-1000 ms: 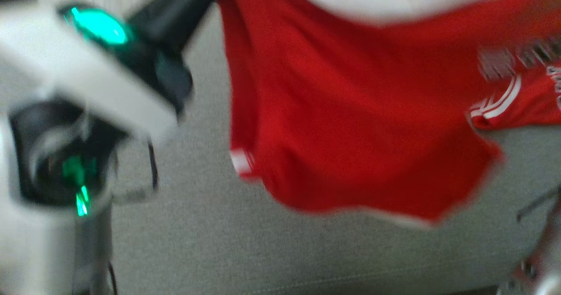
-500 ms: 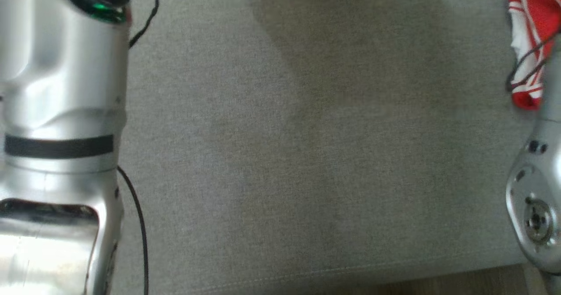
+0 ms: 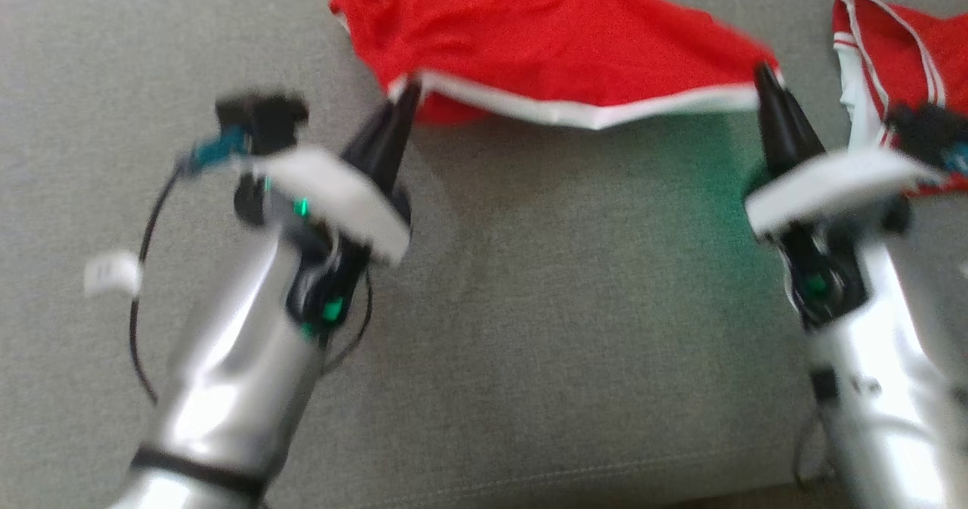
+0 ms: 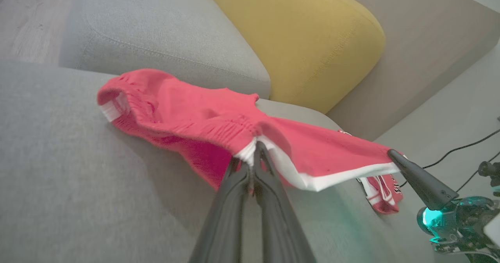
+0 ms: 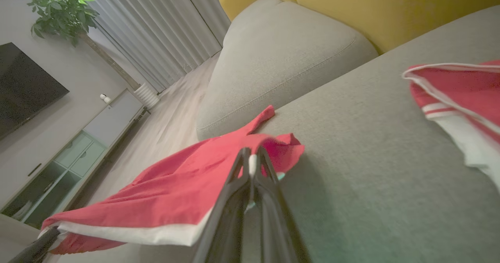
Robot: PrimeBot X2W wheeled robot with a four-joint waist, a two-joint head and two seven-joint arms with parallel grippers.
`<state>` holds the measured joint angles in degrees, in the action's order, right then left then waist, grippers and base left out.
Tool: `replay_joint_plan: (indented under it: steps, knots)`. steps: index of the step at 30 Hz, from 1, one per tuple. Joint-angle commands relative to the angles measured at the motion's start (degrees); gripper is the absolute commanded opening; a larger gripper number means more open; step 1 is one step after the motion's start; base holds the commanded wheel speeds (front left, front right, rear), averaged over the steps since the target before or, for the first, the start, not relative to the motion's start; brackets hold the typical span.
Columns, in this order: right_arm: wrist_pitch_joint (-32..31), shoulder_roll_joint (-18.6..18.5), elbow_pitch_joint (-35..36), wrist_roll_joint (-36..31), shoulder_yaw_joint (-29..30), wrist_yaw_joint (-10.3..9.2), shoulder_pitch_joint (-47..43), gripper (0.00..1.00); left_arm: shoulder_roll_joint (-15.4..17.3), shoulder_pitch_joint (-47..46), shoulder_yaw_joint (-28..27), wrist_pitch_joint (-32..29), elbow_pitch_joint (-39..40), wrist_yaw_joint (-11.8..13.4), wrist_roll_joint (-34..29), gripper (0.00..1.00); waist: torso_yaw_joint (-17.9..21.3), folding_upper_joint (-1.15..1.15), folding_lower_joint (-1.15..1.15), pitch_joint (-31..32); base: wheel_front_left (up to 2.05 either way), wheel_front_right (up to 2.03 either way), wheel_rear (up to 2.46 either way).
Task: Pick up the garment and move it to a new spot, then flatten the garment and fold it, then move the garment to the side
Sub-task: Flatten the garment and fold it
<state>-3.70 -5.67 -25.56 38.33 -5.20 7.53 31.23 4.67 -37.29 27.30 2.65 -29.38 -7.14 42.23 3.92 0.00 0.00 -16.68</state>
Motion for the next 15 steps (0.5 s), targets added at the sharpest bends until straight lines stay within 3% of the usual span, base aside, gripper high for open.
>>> replay_joint_plan:
  steps: [1, 8, 15]
  knots:
    - [0.49, -0.74, 3.47, 0.20, -0.99, -0.04, 0.99, 0.00, 2.55, -0.80, -1.60, 0.53, 3.01, -0.32, 0.52, 0.00, -0.35, 0.00, 0.00, 0.60, 0.00, 0.00, 0.00]
    - [-1.48, -4.92, 15.25, -0.65, 1.89, -0.04, -16.84, 0.00, 7.59, 17.52, 1.55, 0.66, 15.34, 0.63, 3.73, 0.00, -2.07, 0.00, 0.00, 4.82, 0.00, 0.00, 0.00]
    - [-6.15, -3.05, 27.10, -2.50, 9.16, -0.04, -35.54, 0.00, 8.16, 35.39, 5.50, -0.18, 24.67, 4.72, 5.23, 0.00, -3.92, 0.00, 0.00, 8.58, 0.00, 0.00, 0.00]
